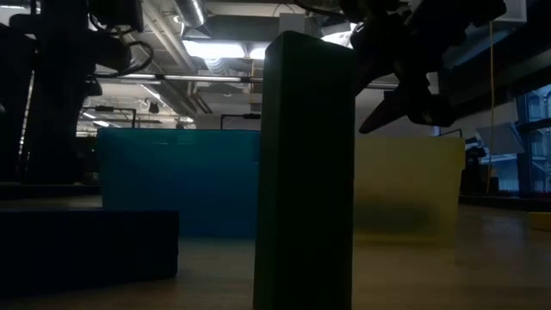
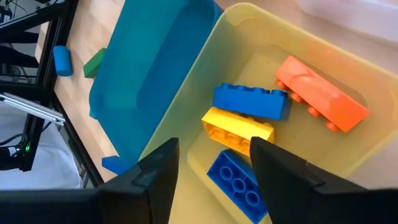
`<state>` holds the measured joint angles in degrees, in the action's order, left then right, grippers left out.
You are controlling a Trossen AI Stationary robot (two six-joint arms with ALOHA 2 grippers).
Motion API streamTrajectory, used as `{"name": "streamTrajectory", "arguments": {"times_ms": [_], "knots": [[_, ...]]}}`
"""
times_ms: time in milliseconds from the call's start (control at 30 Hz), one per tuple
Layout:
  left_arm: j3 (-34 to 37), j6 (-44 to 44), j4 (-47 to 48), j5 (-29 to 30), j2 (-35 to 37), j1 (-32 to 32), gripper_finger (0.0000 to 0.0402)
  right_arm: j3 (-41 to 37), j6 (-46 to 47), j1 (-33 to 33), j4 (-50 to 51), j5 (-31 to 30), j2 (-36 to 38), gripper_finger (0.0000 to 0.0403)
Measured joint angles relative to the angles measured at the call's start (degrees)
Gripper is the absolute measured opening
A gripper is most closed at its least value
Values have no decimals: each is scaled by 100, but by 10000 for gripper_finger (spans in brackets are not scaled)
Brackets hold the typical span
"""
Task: Sort blocks by size
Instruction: Put the light green cylindrical block into the orange bin
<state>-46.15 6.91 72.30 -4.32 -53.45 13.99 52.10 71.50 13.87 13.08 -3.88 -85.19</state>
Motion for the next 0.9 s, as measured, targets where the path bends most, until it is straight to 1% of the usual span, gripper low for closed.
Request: {"name": "streamTrajectory", "arguments": {"times_ms": [200,333,533,700,900], "knots": [[2,38,640,0,-426,-145,196,0,-18,0,2,0,0,200],[2,-56,753,0,-773,-306,208,0,-156,0,4,0,0,200],[2,-182,790,-13,-1405,-668,212,0,-173,0,5,0,0,200],[2,-259,877,-354,-1993,-1040,212,0,-327,0,7,2,0,200],[2,-253,1121,-537,-2606,-1497,212,0,-453,1,9,2,0,200]]}}
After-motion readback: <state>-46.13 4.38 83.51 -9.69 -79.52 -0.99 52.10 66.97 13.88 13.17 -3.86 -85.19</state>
